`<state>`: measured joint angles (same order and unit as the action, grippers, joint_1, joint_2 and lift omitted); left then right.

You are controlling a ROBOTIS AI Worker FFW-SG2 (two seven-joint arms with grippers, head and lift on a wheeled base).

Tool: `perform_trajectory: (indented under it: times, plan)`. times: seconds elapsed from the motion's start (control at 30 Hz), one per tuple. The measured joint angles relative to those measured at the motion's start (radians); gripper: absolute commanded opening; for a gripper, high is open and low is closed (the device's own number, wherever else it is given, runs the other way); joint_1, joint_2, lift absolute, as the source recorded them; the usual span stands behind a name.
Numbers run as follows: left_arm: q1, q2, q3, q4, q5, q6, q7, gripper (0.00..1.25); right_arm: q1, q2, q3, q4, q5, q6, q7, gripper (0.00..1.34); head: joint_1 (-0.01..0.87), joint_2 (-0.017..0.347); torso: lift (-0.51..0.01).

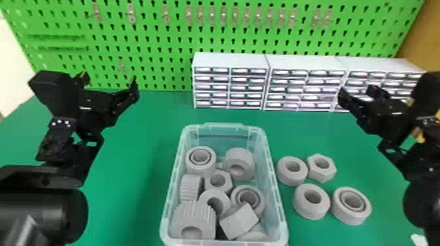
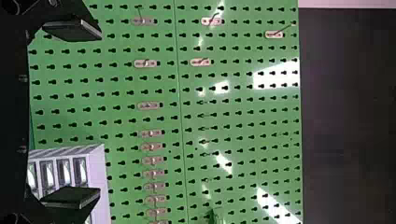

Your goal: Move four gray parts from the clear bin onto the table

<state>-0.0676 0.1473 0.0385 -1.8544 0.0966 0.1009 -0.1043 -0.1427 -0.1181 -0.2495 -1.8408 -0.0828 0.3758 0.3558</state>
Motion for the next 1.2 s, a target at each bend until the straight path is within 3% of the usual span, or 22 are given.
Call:
perform_trajectory:
  times: [1.2]
  plan:
    - [0.001, 0.0, -0.001, 0.001, 0.0, -0.002, 0.003, 1.14, -0.005, 0.0, -0.002, 0.0, 0.002, 0.002, -0.001, 0.84, 0.678, 0.034, -0.05]
